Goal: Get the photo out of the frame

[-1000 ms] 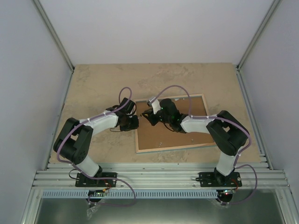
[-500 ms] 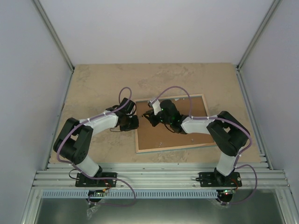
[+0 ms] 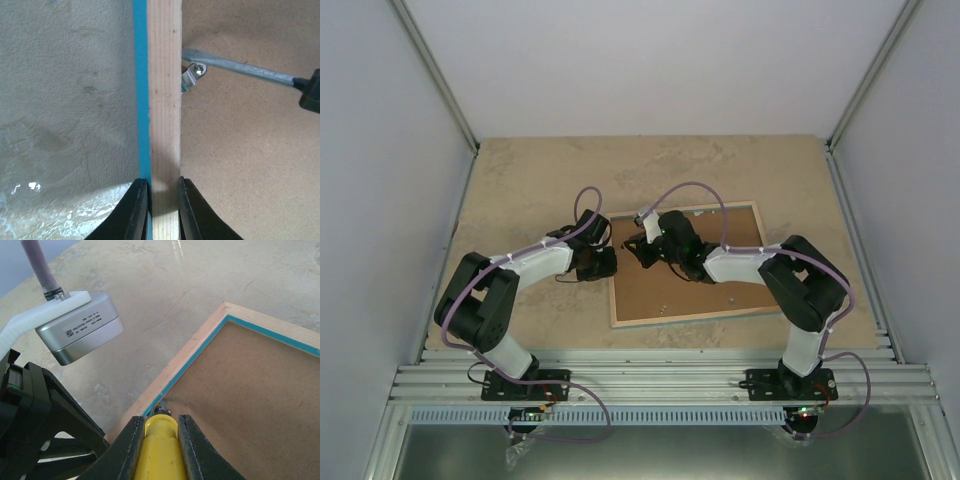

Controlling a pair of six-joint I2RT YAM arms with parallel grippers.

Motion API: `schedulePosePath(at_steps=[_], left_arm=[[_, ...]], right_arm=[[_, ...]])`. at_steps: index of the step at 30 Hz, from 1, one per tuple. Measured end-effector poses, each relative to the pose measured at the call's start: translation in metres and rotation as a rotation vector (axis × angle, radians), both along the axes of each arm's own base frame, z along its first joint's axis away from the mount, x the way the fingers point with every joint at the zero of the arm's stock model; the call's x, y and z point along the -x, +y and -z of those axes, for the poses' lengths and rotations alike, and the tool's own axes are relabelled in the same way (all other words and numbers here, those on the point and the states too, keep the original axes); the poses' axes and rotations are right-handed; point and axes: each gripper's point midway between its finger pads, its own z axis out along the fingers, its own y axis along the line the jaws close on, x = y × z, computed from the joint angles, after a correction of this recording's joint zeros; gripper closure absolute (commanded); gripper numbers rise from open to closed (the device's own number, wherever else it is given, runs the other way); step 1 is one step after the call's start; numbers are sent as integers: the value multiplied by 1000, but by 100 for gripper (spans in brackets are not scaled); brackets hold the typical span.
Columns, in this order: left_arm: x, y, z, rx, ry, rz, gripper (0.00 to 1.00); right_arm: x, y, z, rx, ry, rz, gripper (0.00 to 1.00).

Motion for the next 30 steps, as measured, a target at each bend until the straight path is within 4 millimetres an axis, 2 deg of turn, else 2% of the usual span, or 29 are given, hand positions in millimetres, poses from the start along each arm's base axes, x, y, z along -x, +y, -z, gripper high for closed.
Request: schedulePosePath(at_steps=[14, 30], left_arm=[[0, 0, 1, 0, 2, -1, 87], [-5, -7, 1, 23, 1, 8, 87]], right_arm=[[3, 3, 0, 18, -1, -25, 99], [18, -10, -1, 61, -10, -60, 100]])
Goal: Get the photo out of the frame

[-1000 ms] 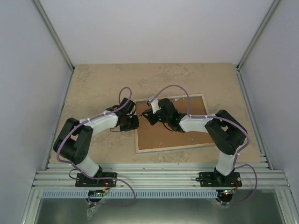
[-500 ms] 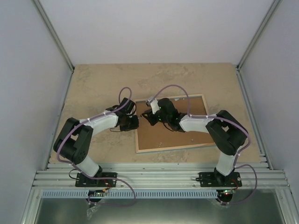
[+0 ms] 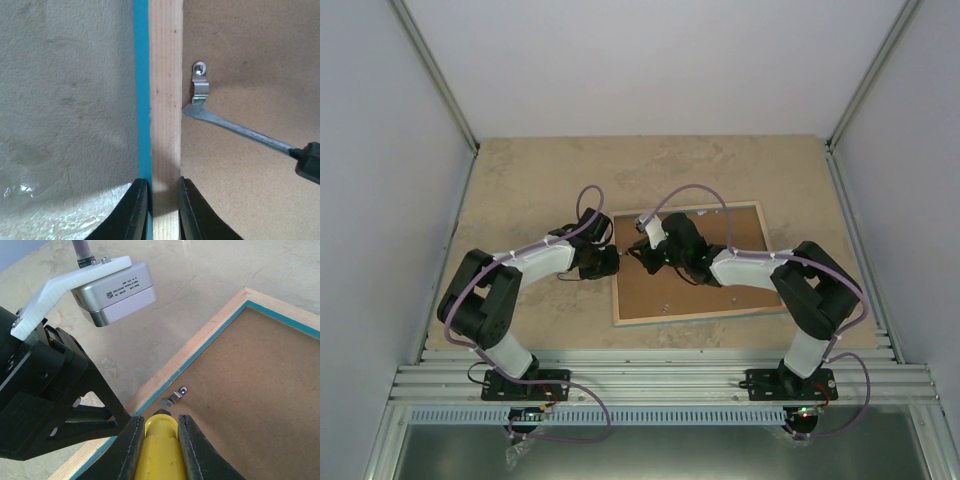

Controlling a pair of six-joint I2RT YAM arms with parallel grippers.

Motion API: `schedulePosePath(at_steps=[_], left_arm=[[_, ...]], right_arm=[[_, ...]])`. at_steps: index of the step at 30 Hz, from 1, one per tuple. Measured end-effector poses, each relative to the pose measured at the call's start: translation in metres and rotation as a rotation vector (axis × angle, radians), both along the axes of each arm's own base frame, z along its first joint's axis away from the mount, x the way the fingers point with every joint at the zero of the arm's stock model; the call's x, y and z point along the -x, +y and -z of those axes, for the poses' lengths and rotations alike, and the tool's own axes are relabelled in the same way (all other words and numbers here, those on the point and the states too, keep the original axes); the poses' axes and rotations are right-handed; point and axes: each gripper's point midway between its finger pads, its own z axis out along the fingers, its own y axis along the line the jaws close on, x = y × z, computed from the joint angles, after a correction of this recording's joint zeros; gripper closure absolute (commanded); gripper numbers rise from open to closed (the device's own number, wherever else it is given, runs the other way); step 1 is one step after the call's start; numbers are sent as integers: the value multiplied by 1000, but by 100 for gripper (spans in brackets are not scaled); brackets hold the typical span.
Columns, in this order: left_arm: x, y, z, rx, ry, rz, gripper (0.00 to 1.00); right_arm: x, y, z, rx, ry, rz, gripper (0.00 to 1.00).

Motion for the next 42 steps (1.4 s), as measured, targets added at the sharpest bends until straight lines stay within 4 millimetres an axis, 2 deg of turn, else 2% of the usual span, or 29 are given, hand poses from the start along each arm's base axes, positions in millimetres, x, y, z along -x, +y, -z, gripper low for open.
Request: schedulePosePath(at_steps=[14, 27, 42], left_arm=[[-1, -1, 0, 4, -2, 1, 87], [-1, -1, 0, 5, -1, -2, 87], [0, -1, 0, 24, 15, -56, 90]], right_arm=[[-7, -16, -1, 14, -10, 60, 100], [-9, -20, -3, 9, -2, 74, 100], [-6, -77, -24, 4, -35, 176, 99]])
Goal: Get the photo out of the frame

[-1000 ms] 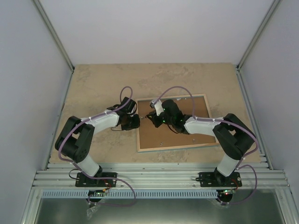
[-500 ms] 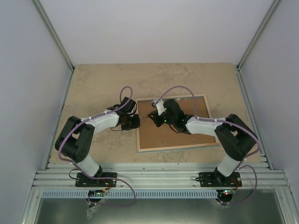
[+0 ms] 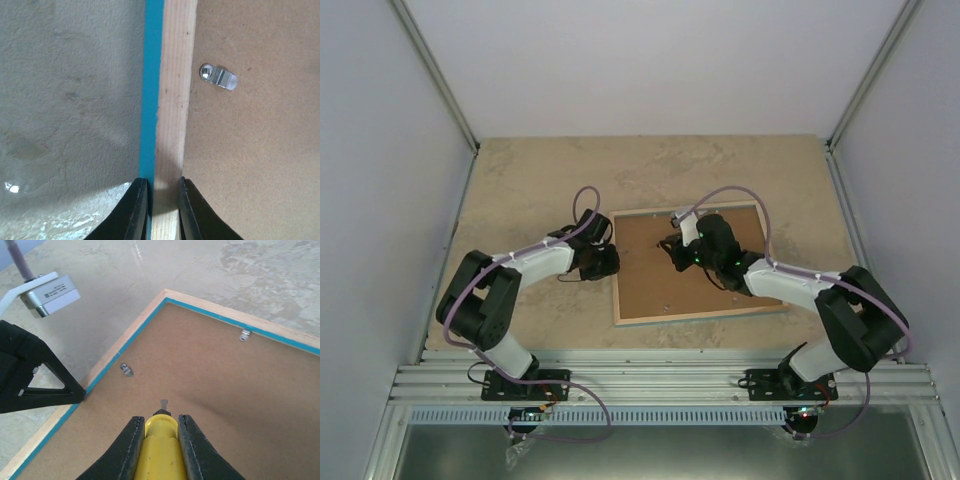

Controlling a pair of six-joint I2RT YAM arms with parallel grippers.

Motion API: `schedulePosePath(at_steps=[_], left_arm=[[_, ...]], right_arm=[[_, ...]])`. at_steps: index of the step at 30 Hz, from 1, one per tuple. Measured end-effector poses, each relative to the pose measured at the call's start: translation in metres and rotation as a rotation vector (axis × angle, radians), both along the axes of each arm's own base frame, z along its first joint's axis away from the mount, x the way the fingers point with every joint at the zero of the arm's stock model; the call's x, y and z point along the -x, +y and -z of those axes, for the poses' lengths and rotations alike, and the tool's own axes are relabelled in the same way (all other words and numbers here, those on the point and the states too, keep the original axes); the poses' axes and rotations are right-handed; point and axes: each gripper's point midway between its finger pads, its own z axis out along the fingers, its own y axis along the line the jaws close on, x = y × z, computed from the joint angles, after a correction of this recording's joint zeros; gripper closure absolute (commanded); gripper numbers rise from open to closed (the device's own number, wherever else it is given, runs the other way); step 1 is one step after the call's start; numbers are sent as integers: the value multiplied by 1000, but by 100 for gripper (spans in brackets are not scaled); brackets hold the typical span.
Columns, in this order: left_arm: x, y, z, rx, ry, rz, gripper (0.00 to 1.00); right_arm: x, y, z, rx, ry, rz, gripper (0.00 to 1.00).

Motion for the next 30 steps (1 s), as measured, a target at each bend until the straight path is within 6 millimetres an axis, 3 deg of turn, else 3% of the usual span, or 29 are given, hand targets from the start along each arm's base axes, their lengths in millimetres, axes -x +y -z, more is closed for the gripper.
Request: schedulePosePath(at_steps=[6, 14, 20, 25, 30], left_arm=[[7, 1, -1, 57, 12, -100, 88], [37, 12, -1, 140, 79, -289, 87], [53, 12, -2, 190, 110, -377, 65], [45, 17, -16, 164, 61, -397, 49], [11, 20, -54, 71, -87, -326, 34]], right_arm=[[0, -17, -4, -1, -15, 39, 100], [-3, -24, -14, -15, -36, 58, 100], [-5, -26, -17, -19, -44, 64, 100], [-6, -27, -18, -26, -50, 65, 100], [-5, -29, -15, -28, -45, 60, 100]])
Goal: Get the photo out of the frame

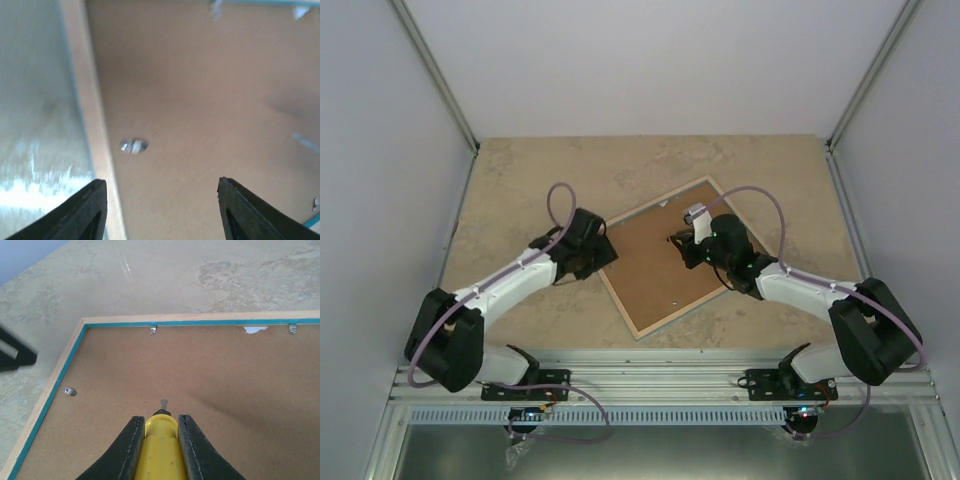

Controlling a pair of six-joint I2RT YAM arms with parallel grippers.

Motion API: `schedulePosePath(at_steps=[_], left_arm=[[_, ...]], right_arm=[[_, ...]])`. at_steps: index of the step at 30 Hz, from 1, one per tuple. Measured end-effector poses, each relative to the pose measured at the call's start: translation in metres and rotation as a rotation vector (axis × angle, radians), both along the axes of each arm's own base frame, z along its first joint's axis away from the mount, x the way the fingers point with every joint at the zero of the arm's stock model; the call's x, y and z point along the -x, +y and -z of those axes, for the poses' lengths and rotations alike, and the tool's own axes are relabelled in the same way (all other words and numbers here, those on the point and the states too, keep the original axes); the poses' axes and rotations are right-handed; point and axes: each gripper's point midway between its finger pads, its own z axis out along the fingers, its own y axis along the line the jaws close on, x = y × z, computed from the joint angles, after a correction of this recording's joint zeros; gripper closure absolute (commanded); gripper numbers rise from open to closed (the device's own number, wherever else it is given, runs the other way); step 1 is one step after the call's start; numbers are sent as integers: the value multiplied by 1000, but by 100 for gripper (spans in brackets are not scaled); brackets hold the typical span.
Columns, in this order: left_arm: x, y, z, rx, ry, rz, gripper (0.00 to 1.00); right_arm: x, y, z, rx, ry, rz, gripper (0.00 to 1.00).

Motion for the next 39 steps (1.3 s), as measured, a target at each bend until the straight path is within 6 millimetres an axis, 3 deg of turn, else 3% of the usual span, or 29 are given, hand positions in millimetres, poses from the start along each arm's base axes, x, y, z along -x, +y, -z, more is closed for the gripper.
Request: schedulePosePath(at_steps=[3, 6, 10, 15, 23, 33, 39], left_arm=[[-35, 0, -25, -113, -99, 86, 26], [-69, 6, -35, -226, -156, 163, 23], [-103, 17, -16, -365, -134, 273, 21], [-124, 25, 17, -456, -73, 407, 23], [-146, 10, 28, -434, -91, 559, 28], [-146, 4, 42, -402, -77, 622, 40], [-146, 6, 43, -406, -74, 619, 40]], right_arm=[[2, -2, -4, -6, -11, -3, 99], [4, -4, -11, -12, -29, -5, 99], [6, -8, -19, -23, -50, -1, 100], [13, -13, -17, -21, -47, -1, 100], [18, -18, -17, -18, -46, 3, 100], [18, -18, -18, -15, -49, 4, 100], [19, -19, -17, -13, -46, 4, 100]])
